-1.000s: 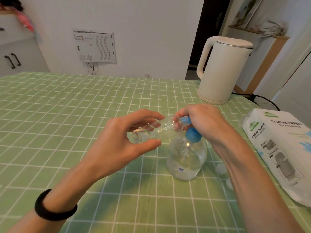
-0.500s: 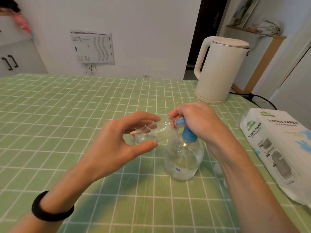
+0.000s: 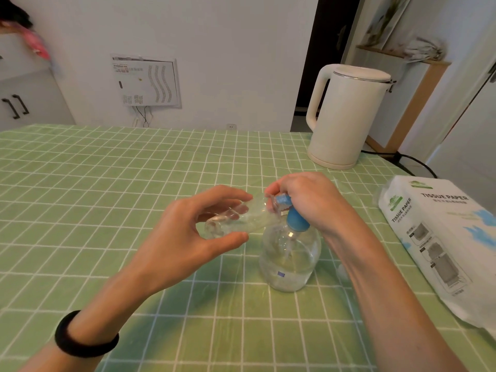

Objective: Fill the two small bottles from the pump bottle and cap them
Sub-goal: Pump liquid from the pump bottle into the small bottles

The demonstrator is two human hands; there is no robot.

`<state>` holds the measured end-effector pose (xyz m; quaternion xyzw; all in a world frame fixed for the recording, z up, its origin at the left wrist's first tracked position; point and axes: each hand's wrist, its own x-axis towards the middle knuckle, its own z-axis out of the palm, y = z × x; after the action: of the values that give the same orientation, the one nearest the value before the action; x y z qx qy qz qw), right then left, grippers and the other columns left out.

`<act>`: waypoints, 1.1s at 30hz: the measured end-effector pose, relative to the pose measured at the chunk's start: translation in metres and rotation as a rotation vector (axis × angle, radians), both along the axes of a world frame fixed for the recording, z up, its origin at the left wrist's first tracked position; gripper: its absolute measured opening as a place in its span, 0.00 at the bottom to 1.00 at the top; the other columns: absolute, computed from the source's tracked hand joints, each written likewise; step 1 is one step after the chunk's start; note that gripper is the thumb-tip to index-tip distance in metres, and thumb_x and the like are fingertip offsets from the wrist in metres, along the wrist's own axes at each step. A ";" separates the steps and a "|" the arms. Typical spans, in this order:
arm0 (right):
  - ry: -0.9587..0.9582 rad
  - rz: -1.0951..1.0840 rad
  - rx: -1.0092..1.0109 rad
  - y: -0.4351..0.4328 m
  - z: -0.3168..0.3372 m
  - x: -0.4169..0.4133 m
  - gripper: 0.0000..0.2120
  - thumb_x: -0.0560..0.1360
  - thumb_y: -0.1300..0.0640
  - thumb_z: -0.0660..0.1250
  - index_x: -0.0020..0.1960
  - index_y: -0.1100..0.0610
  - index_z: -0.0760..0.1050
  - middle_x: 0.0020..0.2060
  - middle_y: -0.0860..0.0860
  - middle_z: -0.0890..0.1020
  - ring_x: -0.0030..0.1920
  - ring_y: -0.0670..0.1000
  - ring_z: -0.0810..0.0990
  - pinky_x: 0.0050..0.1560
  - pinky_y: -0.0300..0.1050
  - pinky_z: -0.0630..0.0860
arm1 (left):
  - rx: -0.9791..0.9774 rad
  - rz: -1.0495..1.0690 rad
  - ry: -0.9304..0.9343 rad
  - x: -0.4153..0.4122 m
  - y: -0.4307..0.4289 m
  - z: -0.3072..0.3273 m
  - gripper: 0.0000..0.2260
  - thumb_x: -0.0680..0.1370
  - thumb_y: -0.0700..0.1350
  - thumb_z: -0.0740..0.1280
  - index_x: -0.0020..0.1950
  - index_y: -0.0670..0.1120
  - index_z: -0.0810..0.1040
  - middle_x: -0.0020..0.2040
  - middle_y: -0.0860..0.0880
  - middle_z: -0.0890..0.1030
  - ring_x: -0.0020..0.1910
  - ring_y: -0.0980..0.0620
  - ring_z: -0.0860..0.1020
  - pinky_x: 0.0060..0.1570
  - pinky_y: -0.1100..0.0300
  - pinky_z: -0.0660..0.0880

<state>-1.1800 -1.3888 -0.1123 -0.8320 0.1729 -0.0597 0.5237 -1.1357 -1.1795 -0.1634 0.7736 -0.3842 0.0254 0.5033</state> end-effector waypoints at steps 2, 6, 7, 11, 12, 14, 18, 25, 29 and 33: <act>-0.044 -0.025 -0.031 -0.001 0.000 0.001 0.18 0.79 0.61 0.61 0.37 0.51 0.86 0.37 0.43 0.86 0.39 0.40 0.81 0.41 0.40 0.72 | -0.008 -0.003 -0.005 0.001 -0.001 0.001 0.22 0.73 0.50 0.81 0.65 0.59 0.82 0.57 0.61 0.87 0.60 0.59 0.84 0.62 0.63 0.79; -0.064 -0.035 -0.004 -0.002 -0.002 0.005 0.19 0.79 0.61 0.61 0.38 0.50 0.86 0.36 0.43 0.86 0.38 0.40 0.82 0.38 0.37 0.73 | -0.009 -0.008 0.000 0.001 -0.001 -0.001 0.22 0.73 0.48 0.80 0.65 0.58 0.82 0.57 0.60 0.87 0.60 0.58 0.85 0.63 0.61 0.80; -0.059 -0.033 0.006 -0.002 -0.002 0.005 0.19 0.79 0.62 0.61 0.37 0.50 0.86 0.34 0.42 0.86 0.34 0.38 0.81 0.35 0.34 0.74 | -0.010 -0.011 0.004 0.001 -0.001 -0.001 0.22 0.73 0.48 0.80 0.65 0.58 0.82 0.57 0.60 0.87 0.60 0.58 0.85 0.62 0.60 0.80; -0.006 0.003 0.016 0.001 -0.004 0.001 0.18 0.78 0.63 0.62 0.35 0.53 0.84 0.31 0.45 0.86 0.31 0.38 0.82 0.28 0.29 0.72 | 0.018 -0.006 -0.005 0.002 -0.001 -0.003 0.22 0.73 0.48 0.80 0.66 0.57 0.82 0.58 0.61 0.86 0.60 0.59 0.84 0.62 0.61 0.80; 0.005 0.010 0.007 0.002 -0.005 0.000 0.18 0.78 0.63 0.62 0.35 0.53 0.84 0.32 0.46 0.87 0.35 0.41 0.83 0.32 0.32 0.74 | 0.020 -0.002 -0.002 0.002 0.000 -0.002 0.22 0.73 0.48 0.80 0.65 0.58 0.82 0.58 0.61 0.86 0.60 0.60 0.84 0.63 0.62 0.80; 0.005 -0.002 0.004 0.003 -0.005 -0.002 0.18 0.78 0.63 0.62 0.35 0.52 0.85 0.34 0.47 0.87 0.39 0.45 0.83 0.38 0.39 0.74 | 0.016 0.000 0.008 0.001 0.000 -0.002 0.21 0.73 0.48 0.80 0.65 0.58 0.82 0.57 0.62 0.86 0.60 0.61 0.84 0.63 0.62 0.79; -0.020 -0.025 -0.007 0.001 -0.004 0.001 0.19 0.77 0.62 0.62 0.34 0.51 0.84 0.39 0.48 0.88 0.44 0.49 0.83 0.42 0.42 0.73 | 0.014 0.001 0.002 0.000 -0.001 -0.001 0.21 0.73 0.48 0.80 0.65 0.59 0.82 0.57 0.62 0.86 0.59 0.60 0.84 0.62 0.64 0.79; -0.078 -0.057 -0.042 -0.003 -0.003 0.004 0.18 0.78 0.61 0.62 0.38 0.50 0.86 0.40 0.42 0.86 0.44 0.42 0.82 0.40 0.39 0.73 | 0.007 -0.003 -0.002 0.001 -0.002 0.000 0.22 0.73 0.47 0.80 0.65 0.58 0.82 0.57 0.62 0.86 0.58 0.59 0.85 0.61 0.64 0.79; -0.026 -0.013 -0.007 -0.001 -0.006 0.002 0.19 0.78 0.63 0.62 0.34 0.51 0.85 0.31 0.42 0.86 0.30 0.34 0.80 0.26 0.27 0.70 | 0.024 0.001 -0.001 0.002 -0.002 -0.003 0.21 0.73 0.48 0.79 0.65 0.57 0.82 0.57 0.61 0.86 0.58 0.58 0.84 0.61 0.61 0.81; -0.013 -0.020 -0.016 0.000 -0.008 0.000 0.19 0.77 0.62 0.61 0.34 0.50 0.85 0.40 0.45 0.88 0.42 0.42 0.82 0.40 0.39 0.74 | 0.031 0.003 0.006 -0.002 -0.001 -0.003 0.21 0.73 0.49 0.79 0.65 0.59 0.81 0.57 0.61 0.86 0.58 0.60 0.84 0.62 0.60 0.81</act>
<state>-1.1805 -1.3884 -0.1199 -0.8340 0.1771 -0.0718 0.5175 -1.1374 -1.1808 -0.1662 0.7819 -0.3819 0.0178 0.4924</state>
